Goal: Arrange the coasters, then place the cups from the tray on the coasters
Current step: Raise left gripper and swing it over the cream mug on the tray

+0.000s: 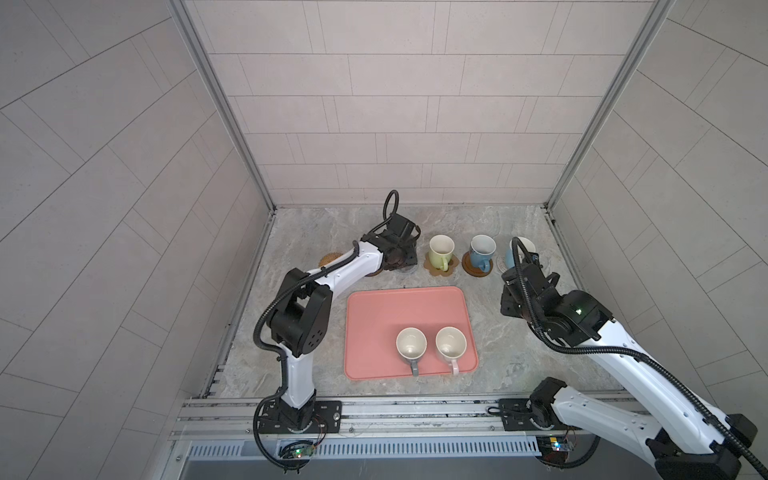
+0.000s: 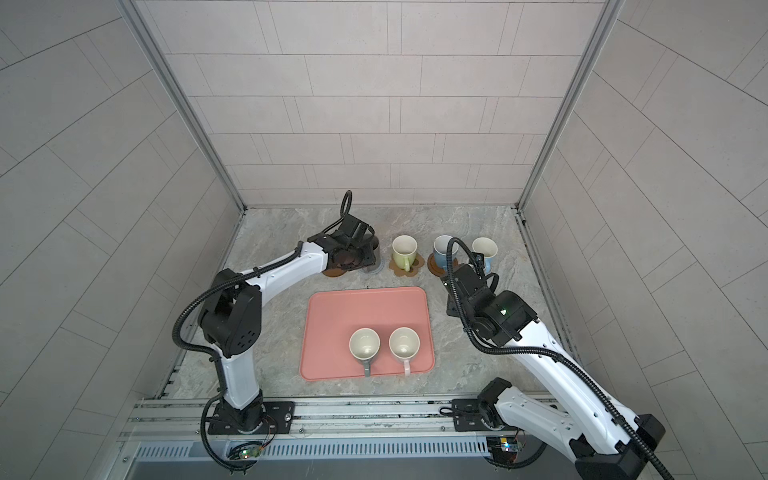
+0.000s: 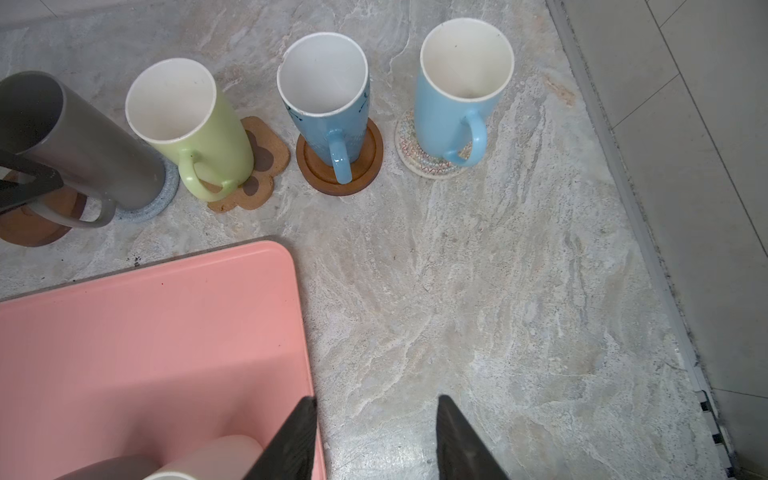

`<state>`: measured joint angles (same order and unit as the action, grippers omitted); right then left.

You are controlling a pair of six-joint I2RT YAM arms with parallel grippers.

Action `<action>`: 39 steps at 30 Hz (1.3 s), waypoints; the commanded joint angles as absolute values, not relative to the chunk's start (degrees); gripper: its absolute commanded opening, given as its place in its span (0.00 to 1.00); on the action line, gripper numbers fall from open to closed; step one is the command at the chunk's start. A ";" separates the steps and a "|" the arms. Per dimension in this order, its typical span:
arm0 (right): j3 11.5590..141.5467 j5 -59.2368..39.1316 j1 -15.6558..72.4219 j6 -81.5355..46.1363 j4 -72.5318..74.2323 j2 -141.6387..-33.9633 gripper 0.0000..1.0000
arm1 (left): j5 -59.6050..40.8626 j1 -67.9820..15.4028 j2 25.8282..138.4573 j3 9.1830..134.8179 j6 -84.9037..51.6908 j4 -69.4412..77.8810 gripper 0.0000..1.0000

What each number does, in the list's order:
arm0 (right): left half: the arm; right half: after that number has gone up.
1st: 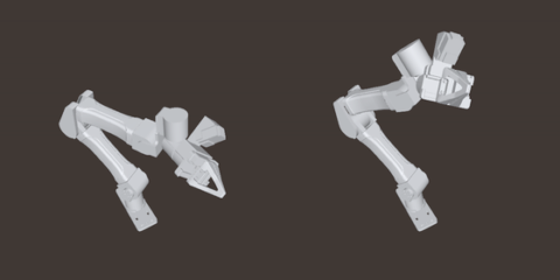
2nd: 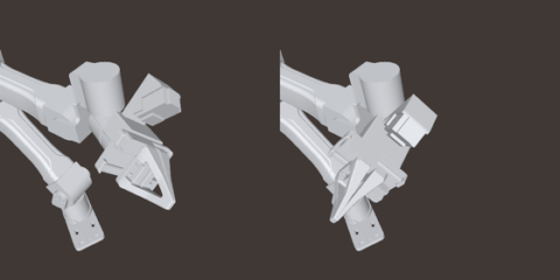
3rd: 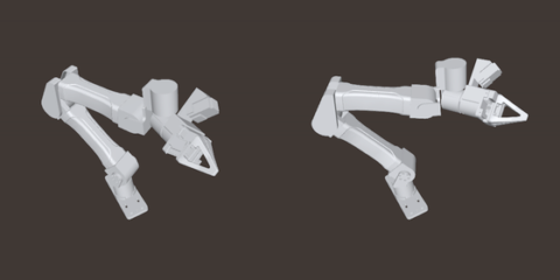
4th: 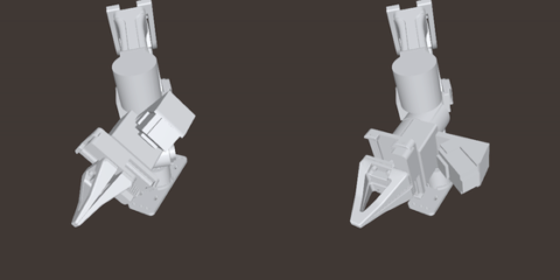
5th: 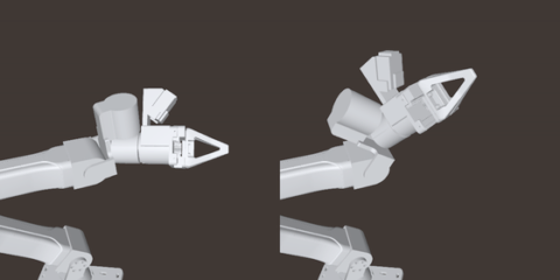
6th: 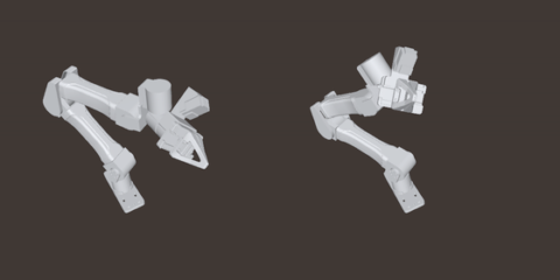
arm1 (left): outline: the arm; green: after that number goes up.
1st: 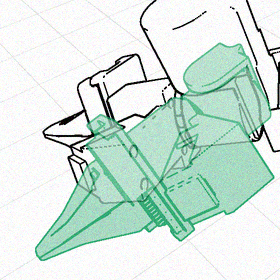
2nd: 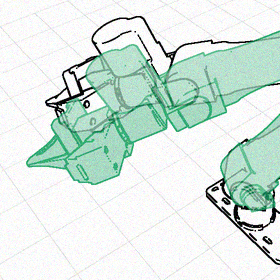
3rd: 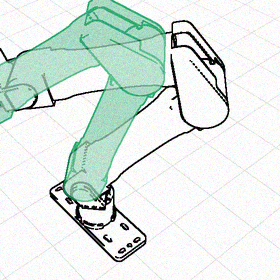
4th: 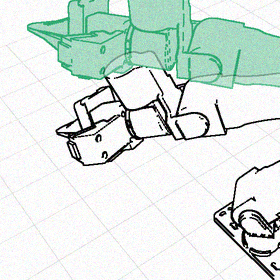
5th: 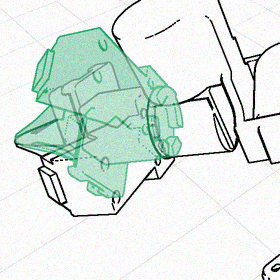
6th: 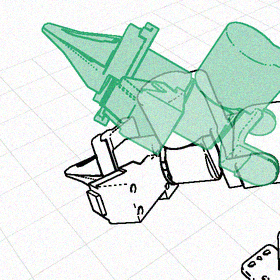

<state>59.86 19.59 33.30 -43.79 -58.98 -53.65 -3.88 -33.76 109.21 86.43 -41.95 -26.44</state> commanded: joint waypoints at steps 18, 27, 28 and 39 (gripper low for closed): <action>59.50 21.81 32.98 -43.12 -59.58 -54.38 0.49 | -1.09 -33.35 85.45 75.35 -36.91 -37.26 0.51; 60.36 20.64 32.97 -41.53 -56.60 -56.67 0.49 | -0.35 -40.33 72.14 68.49 -38.49 -44.29 0.51; 60.39 20.36 33.01 -41.33 -56.31 -56.84 0.49 | -0.48 -41.61 70.83 67.61 -38.74 -44.91 0.51; 60.76 19.47 32.89 -39.73 -55.24 -58.20 0.50 | 0.68 -58.69 65.73 62.28 -41.22 -49.11 0.51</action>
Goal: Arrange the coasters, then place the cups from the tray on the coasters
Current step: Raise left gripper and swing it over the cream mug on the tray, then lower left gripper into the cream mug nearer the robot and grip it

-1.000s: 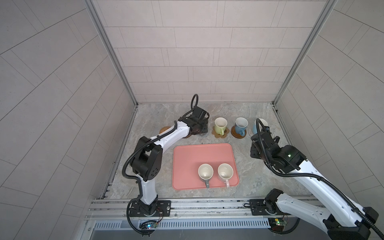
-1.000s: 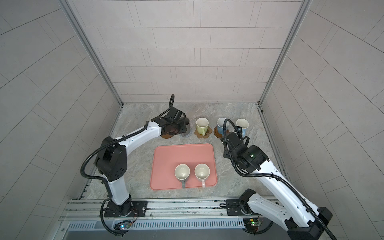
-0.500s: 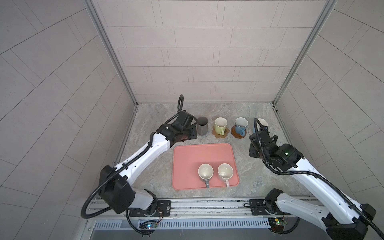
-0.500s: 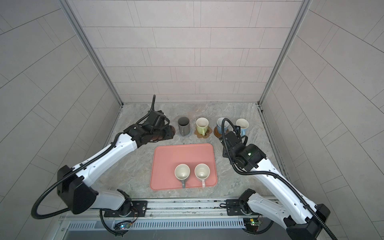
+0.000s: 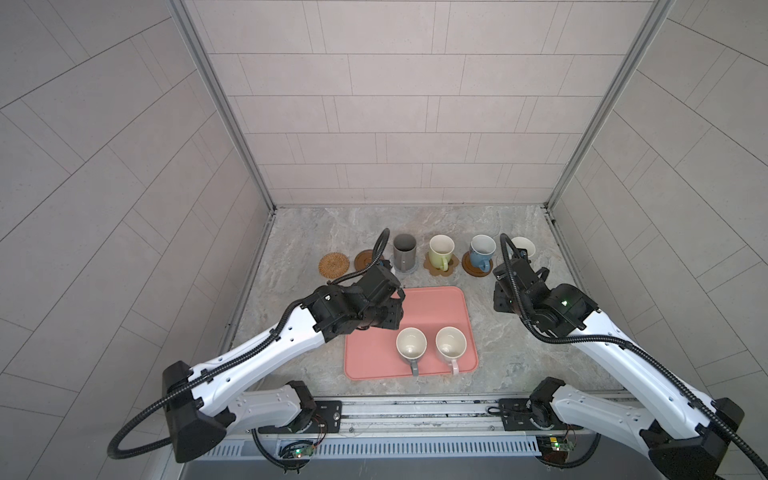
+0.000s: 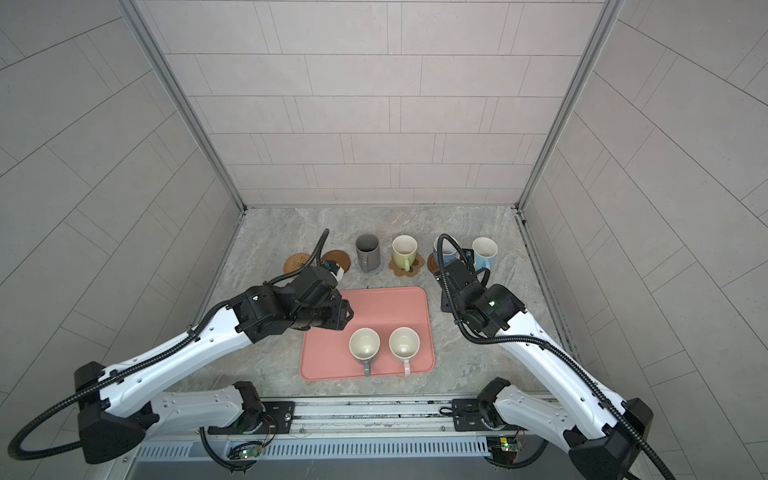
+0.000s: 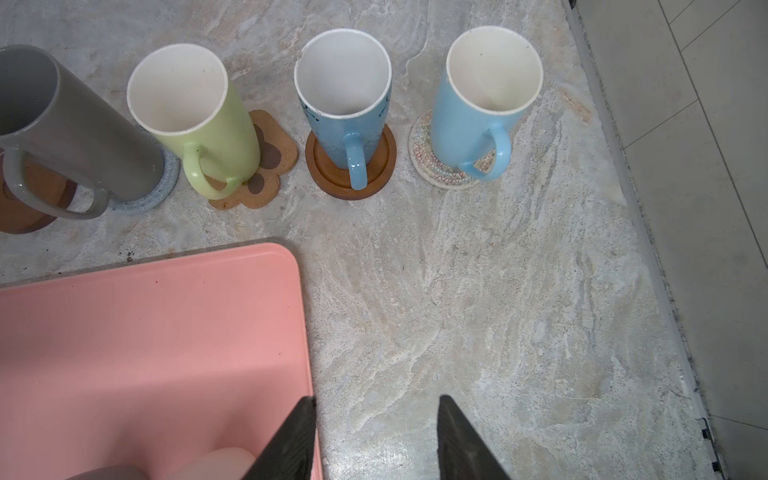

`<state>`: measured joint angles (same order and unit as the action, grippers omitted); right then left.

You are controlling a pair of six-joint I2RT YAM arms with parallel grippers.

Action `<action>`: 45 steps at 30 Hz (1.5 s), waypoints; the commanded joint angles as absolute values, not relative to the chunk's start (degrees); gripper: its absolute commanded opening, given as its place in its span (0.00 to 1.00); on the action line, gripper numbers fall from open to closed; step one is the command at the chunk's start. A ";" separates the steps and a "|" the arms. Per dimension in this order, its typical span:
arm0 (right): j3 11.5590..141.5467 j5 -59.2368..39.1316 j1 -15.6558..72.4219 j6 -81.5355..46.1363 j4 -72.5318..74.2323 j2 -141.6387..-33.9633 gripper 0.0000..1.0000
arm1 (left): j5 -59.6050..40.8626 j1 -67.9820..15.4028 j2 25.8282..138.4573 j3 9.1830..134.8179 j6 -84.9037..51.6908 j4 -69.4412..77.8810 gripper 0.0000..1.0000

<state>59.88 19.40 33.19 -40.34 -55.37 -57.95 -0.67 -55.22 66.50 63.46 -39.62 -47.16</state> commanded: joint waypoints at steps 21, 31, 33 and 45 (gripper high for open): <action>60.26 18.55 32.83 -39.00 -53.62 -59.15 0.50 | -3.92 -71.74 74.10 58.35 -54.42 -48.77 0.62; 59.23 18.54 32.68 -38.77 -54.18 -58.05 0.50 | -3.27 -71.75 80.98 61.92 -53.56 -49.43 0.63; 58.91 18.51 32.67 -38.95 -54.15 -57.89 0.50 | -3.10 -71.72 82.53 62.98 -52.77 -50.26 0.62; 58.36 18.46 32.21 -38.68 -54.08 -58.01 0.50 | 2.35 -71.63 85.76 63.94 -52.65 -56.13 0.60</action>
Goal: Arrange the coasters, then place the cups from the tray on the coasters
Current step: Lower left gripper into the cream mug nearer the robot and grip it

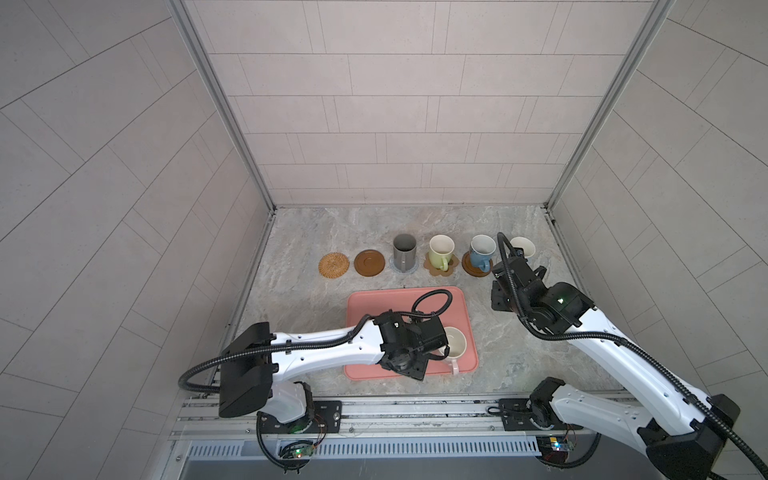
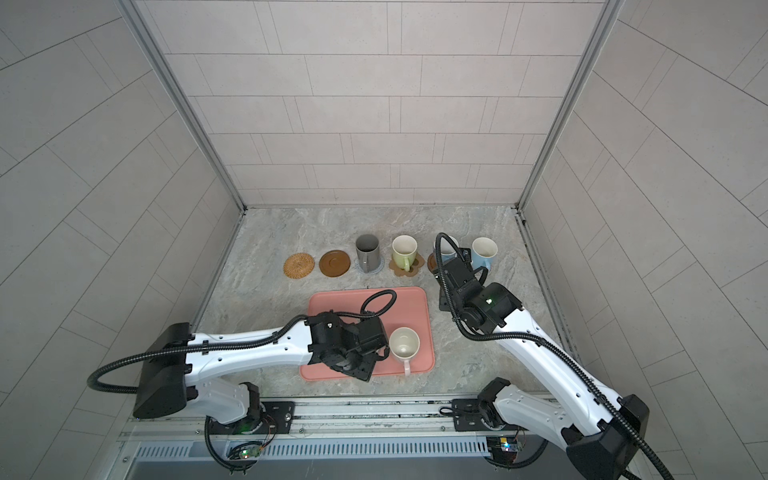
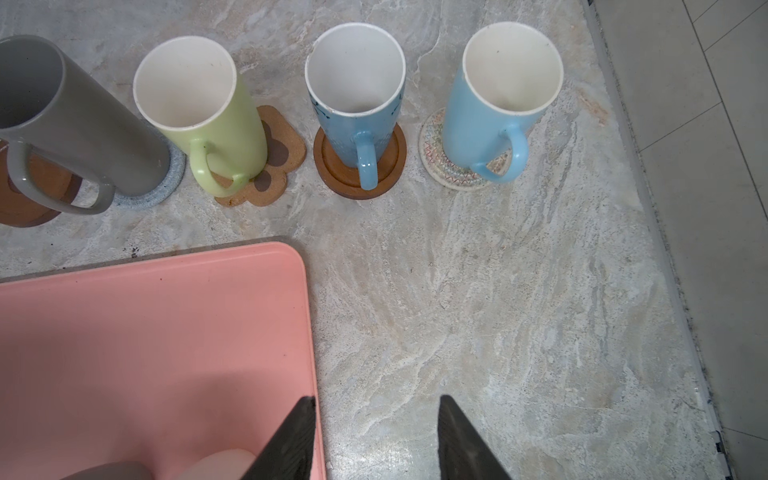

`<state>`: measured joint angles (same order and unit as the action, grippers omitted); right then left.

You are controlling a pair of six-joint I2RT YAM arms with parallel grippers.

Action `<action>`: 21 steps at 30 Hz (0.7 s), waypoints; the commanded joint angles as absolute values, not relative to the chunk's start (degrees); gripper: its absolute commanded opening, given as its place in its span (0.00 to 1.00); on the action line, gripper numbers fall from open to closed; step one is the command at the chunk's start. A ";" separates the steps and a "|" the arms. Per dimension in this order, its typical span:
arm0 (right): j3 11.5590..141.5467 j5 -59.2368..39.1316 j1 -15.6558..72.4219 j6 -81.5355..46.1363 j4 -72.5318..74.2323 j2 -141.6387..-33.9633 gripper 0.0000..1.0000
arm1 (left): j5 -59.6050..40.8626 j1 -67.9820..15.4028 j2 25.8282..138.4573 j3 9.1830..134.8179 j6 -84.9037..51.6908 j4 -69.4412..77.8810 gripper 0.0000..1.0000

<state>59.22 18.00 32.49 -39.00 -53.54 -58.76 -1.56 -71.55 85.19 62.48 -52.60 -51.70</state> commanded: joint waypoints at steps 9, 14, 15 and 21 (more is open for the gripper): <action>58.22 17.97 32.00 -38.50 -53.17 -59.03 0.50 | 4.96 -71.21 85.73 62.94 -52.91 -57.89 0.49; 58.25 17.63 31.87 -38.61 -52.74 -59.69 0.50 | 2.97 -71.19 86.95 62.65 -52.39 -55.38 0.41; 58.36 17.58 31.84 -38.73 -52.75 -59.72 0.50 | 2.75 -71.17 87.14 62.41 -52.38 -54.96 0.38; 58.47 17.84 31.85 -38.72 -53.09 -59.78 0.50 | 2.37 -70.59 87.51 61.18 -51.96 -52.99 0.30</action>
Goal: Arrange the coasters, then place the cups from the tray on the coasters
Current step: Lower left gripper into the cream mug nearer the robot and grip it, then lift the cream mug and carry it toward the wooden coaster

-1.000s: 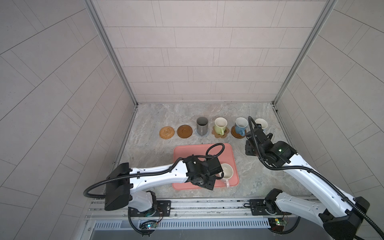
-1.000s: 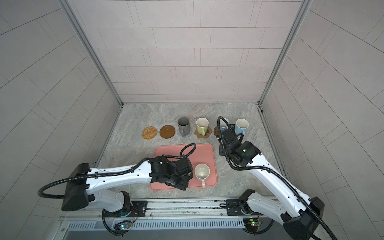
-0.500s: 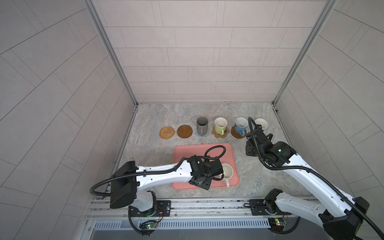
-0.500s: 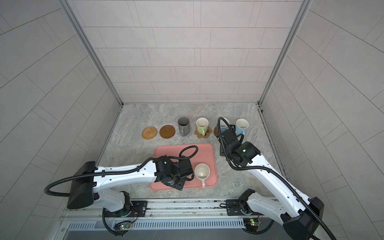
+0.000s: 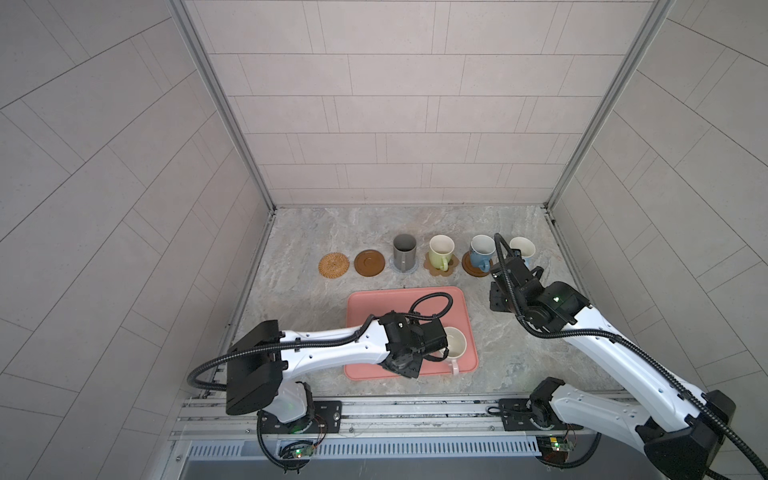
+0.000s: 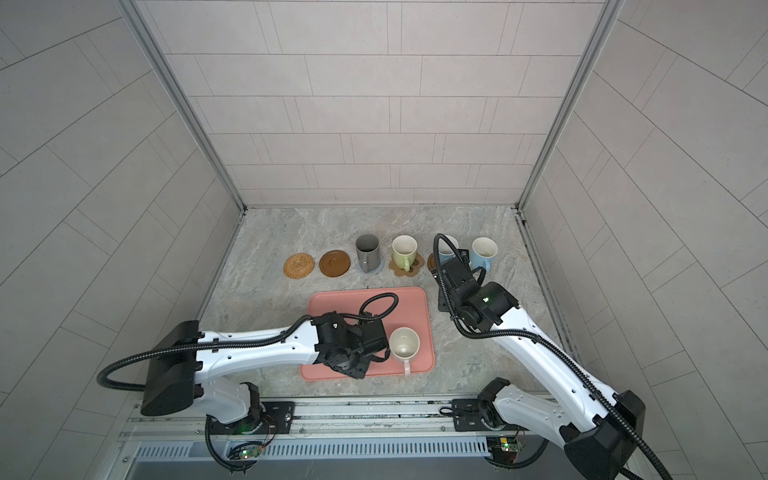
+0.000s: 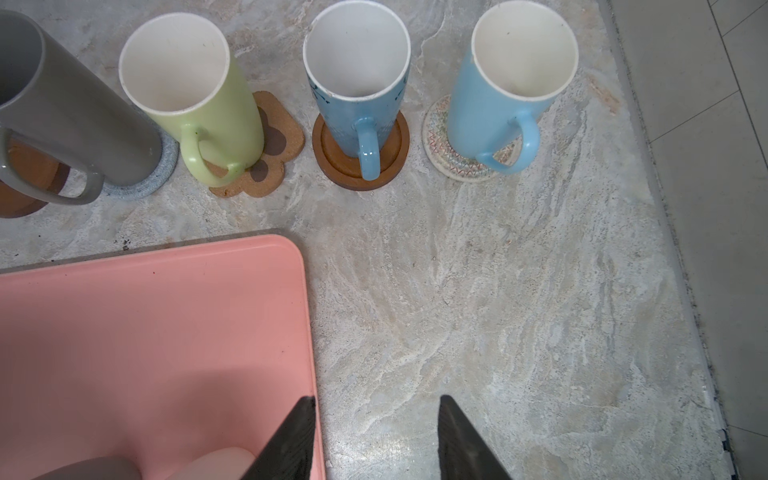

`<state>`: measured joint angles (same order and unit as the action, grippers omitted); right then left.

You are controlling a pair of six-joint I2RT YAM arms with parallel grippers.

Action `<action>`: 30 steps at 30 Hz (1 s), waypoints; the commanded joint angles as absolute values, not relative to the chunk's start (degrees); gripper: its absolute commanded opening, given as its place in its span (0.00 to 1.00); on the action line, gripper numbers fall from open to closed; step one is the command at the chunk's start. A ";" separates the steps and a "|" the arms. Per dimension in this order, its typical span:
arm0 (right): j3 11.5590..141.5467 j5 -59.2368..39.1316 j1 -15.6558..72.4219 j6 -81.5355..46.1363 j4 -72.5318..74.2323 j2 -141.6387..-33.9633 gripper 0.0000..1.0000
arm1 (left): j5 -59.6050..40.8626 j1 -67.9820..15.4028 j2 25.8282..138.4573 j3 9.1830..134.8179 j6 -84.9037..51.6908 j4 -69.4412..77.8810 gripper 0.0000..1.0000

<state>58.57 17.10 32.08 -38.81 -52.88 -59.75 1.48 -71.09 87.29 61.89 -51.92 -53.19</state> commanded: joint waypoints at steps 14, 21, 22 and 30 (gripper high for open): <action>58.76 17.86 31.84 -39.65 -53.61 -59.98 0.50 | 5.08 -69.97 87.66 59.50 -50.32 -52.11 0.16; 59.39 18.06 31.83 -40.17 -54.40 -59.86 0.50 | 10.23 -69.19 85.21 60.33 -49.24 -52.74 0.10; 59.46 18.08 31.89 -40.21 -54.59 -59.77 0.50 | 11.11 -69.02 84.85 60.53 -49.11 -53.01 0.10; 59.26 18.50 31.84 -41.11 -55.37 -58.82 0.50 | 13.39 -64.81 81.35 60.75 -46.77 -53.71 0.09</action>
<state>58.59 17.15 32.08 -39.88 -53.56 -59.90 9.02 -66.32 84.03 60.18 -47.86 -52.56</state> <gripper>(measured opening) 0.502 0.150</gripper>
